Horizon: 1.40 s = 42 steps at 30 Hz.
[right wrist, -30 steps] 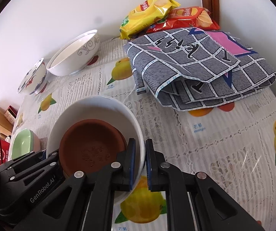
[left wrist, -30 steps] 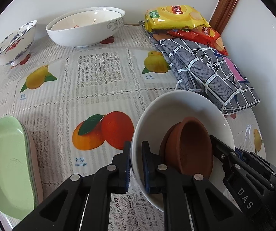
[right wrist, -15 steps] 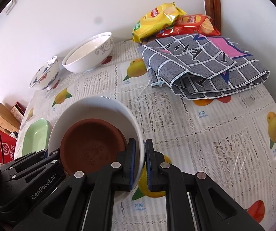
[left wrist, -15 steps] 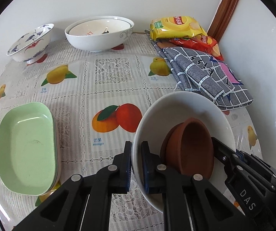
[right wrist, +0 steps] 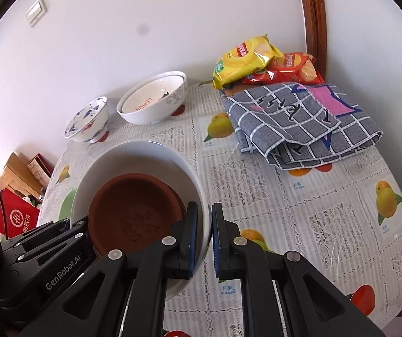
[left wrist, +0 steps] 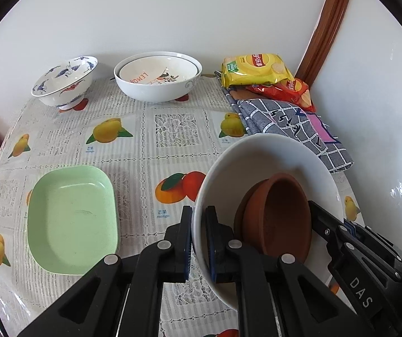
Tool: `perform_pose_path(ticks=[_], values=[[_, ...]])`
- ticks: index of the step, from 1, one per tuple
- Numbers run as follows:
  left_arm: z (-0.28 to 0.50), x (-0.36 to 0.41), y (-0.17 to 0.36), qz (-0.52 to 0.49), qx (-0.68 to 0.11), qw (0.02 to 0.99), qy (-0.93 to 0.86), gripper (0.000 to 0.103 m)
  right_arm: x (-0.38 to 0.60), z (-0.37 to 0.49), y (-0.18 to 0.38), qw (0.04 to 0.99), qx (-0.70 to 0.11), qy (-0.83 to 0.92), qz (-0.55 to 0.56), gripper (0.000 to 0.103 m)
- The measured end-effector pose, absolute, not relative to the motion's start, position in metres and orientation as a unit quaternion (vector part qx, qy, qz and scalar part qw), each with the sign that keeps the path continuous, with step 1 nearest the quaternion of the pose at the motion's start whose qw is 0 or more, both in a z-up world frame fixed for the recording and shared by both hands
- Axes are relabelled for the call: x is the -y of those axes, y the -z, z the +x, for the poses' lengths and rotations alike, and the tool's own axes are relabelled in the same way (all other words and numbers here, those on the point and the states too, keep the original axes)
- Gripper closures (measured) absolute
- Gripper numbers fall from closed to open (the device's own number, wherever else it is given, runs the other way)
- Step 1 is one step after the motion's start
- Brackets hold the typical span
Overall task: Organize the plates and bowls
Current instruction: 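Carry the white bowl with both tools onto the green plate stack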
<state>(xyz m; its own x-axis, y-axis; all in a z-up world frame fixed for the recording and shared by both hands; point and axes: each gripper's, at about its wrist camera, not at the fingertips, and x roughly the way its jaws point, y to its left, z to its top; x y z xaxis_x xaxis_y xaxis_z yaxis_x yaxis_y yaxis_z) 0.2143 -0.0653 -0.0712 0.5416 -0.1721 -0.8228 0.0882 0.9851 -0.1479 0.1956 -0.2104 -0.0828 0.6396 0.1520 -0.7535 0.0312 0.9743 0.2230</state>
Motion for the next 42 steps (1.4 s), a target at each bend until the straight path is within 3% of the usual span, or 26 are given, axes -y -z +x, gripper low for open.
perform_pose_path(ticks=[42], values=[[0.211, -0.056, 0.063, -0.088, -0.462, 0.882, 0.023, 0.094, 0.097, 0.209, 0.078, 0.897, -0.424, -0.088, 0.083, 0.093]])
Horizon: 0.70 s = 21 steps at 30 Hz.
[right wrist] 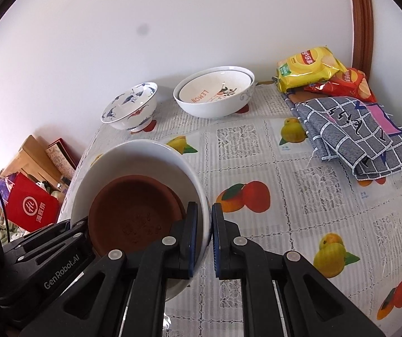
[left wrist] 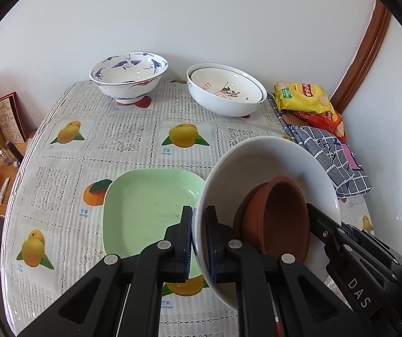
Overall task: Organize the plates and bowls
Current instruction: 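Carry the white bowl with both tools onto the green plate stack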
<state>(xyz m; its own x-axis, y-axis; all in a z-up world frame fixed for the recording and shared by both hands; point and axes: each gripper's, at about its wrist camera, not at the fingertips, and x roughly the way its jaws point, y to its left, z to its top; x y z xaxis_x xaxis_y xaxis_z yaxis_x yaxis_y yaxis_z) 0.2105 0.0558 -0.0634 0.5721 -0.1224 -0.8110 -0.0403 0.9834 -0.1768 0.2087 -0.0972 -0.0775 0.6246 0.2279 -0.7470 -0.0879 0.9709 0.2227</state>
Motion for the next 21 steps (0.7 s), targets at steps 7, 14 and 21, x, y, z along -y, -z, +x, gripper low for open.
perform_pose_path(ticks=[7, 14, 21], values=[[0.210, -0.073, 0.068, -0.097, -0.464, 0.881, 0.017, 0.093, 0.080, 0.213, 0.081, 0.896, -0.427, -0.095, 0.074, 0.093], [0.211, -0.087, 0.071, -0.105, -0.463, 0.880, 0.010, 0.094, 0.066, 0.217, 0.083, 0.895, -0.429, -0.101, 0.066, 0.093], [0.215, -0.095, 0.073, -0.109, -0.464, 0.879, 0.007, 0.093, 0.057, 0.221, 0.085, 0.894, -0.430, -0.106, 0.062, 0.093]])
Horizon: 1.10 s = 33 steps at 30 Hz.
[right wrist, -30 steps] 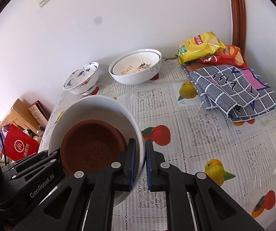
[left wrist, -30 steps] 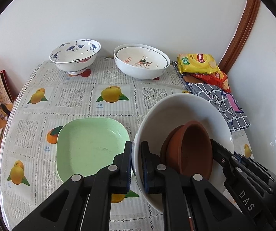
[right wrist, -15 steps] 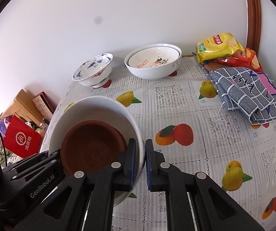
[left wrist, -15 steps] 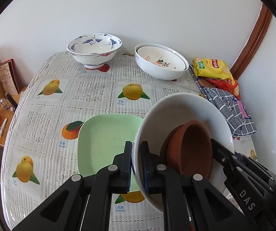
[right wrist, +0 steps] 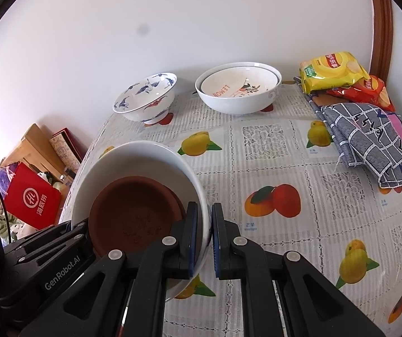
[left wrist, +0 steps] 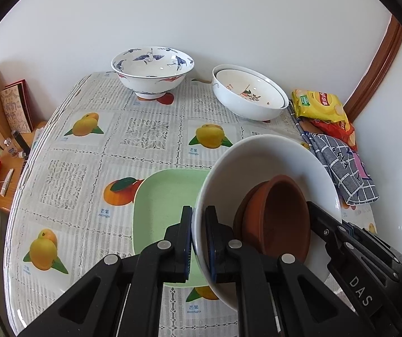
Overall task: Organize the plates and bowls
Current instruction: 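Carry the white bowl with both tools onto the green plate stack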
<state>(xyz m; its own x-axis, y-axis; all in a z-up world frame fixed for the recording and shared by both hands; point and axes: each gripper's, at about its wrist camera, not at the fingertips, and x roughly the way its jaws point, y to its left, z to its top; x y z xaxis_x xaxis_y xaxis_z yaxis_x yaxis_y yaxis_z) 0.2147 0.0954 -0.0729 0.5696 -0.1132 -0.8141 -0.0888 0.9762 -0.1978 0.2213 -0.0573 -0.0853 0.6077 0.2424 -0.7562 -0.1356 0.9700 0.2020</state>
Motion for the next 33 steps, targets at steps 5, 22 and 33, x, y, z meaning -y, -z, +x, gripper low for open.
perform_pose_path(ticks=[5, 22, 33], values=[[0.216, -0.102, 0.075, -0.113, -0.464, 0.879, 0.003, 0.093, 0.050, 0.225, 0.087, 0.894, -0.430, -0.109, 0.060, 0.093], [0.220, -0.126, 0.093, -0.125, -0.479, 0.869, -0.014, 0.093, 0.027, 0.237, 0.104, 0.885, -0.446, -0.123, 0.052, 0.093], [0.225, -0.134, 0.107, -0.134, -0.491, 0.860, -0.018, 0.093, 0.016, 0.242, 0.118, 0.879, -0.457, -0.125, 0.049, 0.093]])
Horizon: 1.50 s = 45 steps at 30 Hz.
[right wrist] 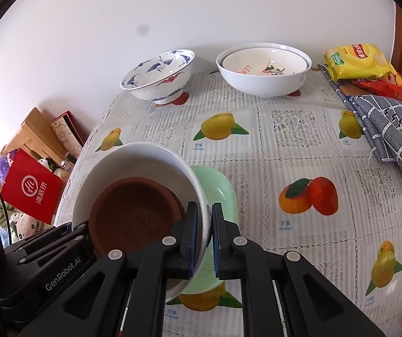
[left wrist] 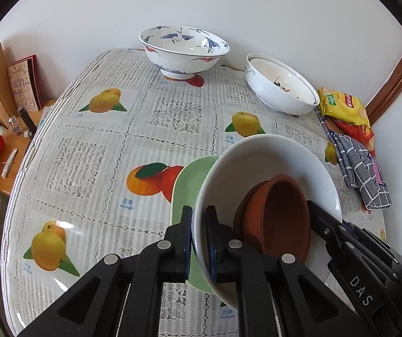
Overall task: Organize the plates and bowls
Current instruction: 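Carry the white bowl with both tools onto the green plate stack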
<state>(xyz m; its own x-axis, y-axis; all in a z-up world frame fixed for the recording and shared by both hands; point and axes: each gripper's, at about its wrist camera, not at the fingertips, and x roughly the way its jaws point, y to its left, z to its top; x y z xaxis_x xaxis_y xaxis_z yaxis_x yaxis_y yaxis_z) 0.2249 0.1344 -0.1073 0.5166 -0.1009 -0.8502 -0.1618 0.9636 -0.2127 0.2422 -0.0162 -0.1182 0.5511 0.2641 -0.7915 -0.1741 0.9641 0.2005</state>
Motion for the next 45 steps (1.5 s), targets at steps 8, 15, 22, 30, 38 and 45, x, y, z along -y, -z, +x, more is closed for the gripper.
perform_pose_path(ticks=[8, 15, 22, 30, 38, 45], values=[[0.229, -0.134, 0.118, -0.133, -0.500, 0.855, -0.018, 0.093, 0.017, 0.247, 0.128, 0.874, -0.467, -0.126, 0.047, 0.093], [0.232, -0.136, 0.132, -0.136, -0.511, 0.849, -0.020, 0.093, 0.017, 0.251, 0.140, 0.867, -0.480, -0.126, 0.046, 0.093], [0.235, -0.138, 0.144, -0.137, -0.518, 0.844, -0.022, 0.093, 0.013, 0.255, 0.154, 0.860, -0.492, -0.127, 0.045, 0.093], [0.238, -0.138, 0.144, -0.137, -0.515, 0.846, -0.019, 0.093, 0.012, 0.259, 0.154, 0.860, -0.492, -0.131, 0.041, 0.093], [0.236, -0.139, 0.145, -0.137, -0.514, 0.847, -0.011, 0.091, 0.013, 0.258, 0.154, 0.861, -0.486, -0.147, 0.030, 0.092], [0.235, -0.139, 0.145, -0.135, -0.515, 0.847, -0.006, 0.090, 0.010, 0.257, 0.153, 0.865, -0.482, -0.138, 0.003, 0.084]])
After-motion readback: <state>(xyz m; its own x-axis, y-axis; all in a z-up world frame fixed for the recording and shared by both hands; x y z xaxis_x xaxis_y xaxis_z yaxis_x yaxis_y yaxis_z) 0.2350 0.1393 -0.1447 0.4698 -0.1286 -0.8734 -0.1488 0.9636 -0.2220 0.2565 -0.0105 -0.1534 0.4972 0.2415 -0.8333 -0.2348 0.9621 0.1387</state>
